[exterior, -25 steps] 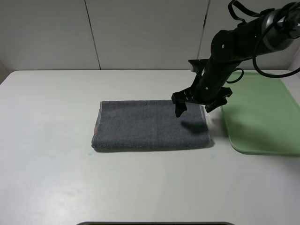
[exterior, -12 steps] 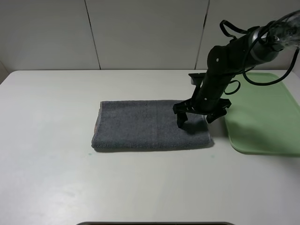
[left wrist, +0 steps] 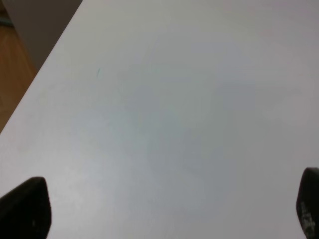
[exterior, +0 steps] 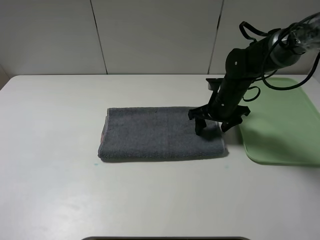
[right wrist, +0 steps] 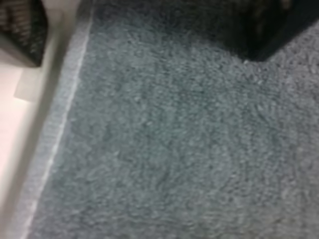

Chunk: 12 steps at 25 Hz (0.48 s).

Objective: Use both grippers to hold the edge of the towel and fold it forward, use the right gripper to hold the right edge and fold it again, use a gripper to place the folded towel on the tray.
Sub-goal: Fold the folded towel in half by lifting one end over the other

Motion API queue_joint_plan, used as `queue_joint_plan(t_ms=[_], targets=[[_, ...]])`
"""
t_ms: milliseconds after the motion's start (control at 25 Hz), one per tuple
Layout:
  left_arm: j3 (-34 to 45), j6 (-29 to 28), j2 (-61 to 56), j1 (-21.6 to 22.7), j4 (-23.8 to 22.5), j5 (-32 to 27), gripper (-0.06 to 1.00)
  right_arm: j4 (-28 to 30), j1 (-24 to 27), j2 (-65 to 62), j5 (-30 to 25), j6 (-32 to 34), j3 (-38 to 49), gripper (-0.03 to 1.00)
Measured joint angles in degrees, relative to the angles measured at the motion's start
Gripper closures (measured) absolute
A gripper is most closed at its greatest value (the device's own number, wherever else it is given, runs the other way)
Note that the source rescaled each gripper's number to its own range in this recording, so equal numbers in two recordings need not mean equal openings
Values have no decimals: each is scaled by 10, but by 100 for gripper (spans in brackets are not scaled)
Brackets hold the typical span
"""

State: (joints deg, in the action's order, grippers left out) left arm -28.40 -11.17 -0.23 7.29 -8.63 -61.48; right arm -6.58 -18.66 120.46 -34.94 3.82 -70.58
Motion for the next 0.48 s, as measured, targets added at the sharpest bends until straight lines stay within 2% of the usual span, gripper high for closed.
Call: queue_joint_plan(t_ms=[80,200,480], targets=[[0,0,0,0,0,0,-6,10,4,1,-2,-1,0,34],[0,0,0,0,0,0,-6,-4,4,1,0,-1,0,55],[0,0,0,0,0,0,-6,-10,2,1,0,-1,0,90]])
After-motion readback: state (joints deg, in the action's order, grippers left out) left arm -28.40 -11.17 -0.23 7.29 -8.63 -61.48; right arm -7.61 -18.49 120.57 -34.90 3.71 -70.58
